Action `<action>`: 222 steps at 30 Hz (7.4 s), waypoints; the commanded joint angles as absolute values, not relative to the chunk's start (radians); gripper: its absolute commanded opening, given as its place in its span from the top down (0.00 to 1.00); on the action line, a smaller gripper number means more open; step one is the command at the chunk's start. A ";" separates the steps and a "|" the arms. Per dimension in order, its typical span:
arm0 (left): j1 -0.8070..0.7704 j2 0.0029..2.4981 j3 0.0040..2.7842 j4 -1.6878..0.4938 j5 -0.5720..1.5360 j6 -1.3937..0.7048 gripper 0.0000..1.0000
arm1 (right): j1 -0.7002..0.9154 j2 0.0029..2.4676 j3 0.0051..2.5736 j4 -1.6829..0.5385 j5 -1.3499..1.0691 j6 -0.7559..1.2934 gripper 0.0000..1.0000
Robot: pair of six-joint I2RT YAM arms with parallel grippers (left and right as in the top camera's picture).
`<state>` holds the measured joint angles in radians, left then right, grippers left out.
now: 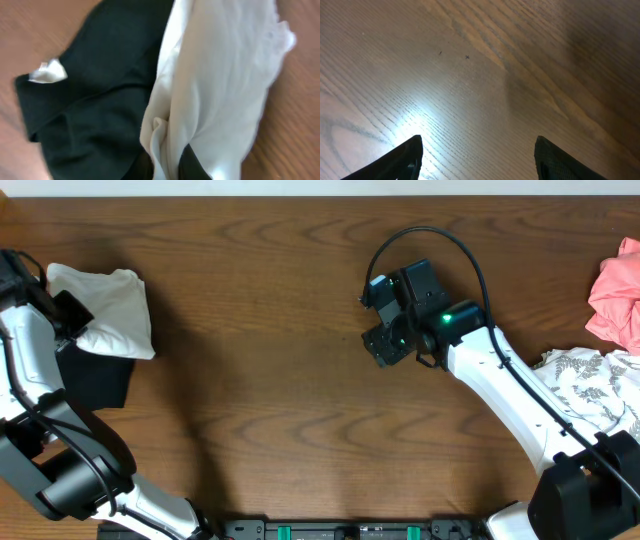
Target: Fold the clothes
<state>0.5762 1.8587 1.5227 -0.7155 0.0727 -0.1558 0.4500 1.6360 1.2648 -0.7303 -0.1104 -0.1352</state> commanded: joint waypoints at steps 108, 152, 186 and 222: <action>0.543 1.843 1.553 -0.533 -0.370 -0.003 0.94 | 0.429 1.620 1.266 -0.758 -0.106 -0.093 0.28; 0.270 2.203 1.552 -0.522 -0.544 0.014 0.92 | 0.429 1.620 1.263 -0.804 -0.105 -0.094 0.28; 0.332 2.085 1.512 -0.670 -0.645 0.001 0.59 | 0.429 1.620 1.263 -0.777 -0.105 -0.094 0.28; 0.243 2.024 1.536 -0.336 -0.716 0.255 0.59 | 0.426 1.620 1.263 -0.775 -0.105 -0.093 0.28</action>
<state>0.2642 1.9659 1.5276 -0.3691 -0.7101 0.1410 0.4397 1.6360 1.2648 -0.7746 -0.1040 -0.1093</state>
